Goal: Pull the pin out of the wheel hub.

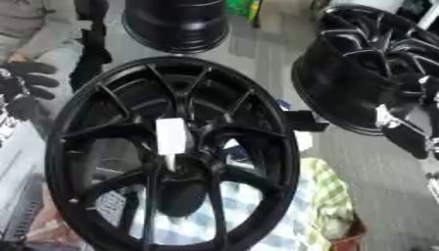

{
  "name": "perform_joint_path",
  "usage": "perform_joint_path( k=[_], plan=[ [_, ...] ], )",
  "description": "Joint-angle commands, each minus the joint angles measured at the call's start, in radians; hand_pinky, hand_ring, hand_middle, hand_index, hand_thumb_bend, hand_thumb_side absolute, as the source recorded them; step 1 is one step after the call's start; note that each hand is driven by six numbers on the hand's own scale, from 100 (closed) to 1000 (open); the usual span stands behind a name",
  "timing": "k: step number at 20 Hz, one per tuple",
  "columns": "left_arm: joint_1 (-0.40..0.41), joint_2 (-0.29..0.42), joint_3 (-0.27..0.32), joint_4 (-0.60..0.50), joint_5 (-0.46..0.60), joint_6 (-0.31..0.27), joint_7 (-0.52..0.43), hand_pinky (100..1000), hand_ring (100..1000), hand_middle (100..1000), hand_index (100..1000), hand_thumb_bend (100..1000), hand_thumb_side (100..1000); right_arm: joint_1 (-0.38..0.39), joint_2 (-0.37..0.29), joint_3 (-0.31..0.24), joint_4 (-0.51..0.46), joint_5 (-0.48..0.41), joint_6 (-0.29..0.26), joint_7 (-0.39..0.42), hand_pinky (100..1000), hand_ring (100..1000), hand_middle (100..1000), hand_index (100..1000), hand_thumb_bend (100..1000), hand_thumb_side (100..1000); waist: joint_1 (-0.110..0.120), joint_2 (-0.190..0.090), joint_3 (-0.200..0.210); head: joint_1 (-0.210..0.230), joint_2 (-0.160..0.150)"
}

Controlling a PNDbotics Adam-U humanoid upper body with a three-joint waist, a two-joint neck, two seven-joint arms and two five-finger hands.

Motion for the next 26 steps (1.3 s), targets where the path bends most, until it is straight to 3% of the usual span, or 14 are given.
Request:
perform_joint_path(
  k=[1,10,26],
  plan=[
    [-0.013,0.011,0.013,-0.011,0.001,-0.002,0.006,722,782,791,863,298,691,-0.006,-0.017,-0.001,-0.056,0.013,0.005,0.011,630,730,573,770,100,100,0.008,-0.009,-0.002,-0.002,-0.012],
    [-0.017,0.008,0.013,-0.011,0.002,-0.008,0.005,723,788,798,865,331,709,0.003,-0.01,0.028,-0.148,0.027,0.009,0.045,640,749,638,831,100,106,0.008,-0.004,-0.001,-0.01,-0.01],
    [-0.017,0.005,0.016,-0.011,-0.005,-0.011,0.009,722,783,792,864,348,703,0.02,-0.006,0.021,-0.191,0.087,0.036,0.106,662,777,707,873,100,172,0.008,0.002,-0.002,-0.007,-0.005]
  ],
)
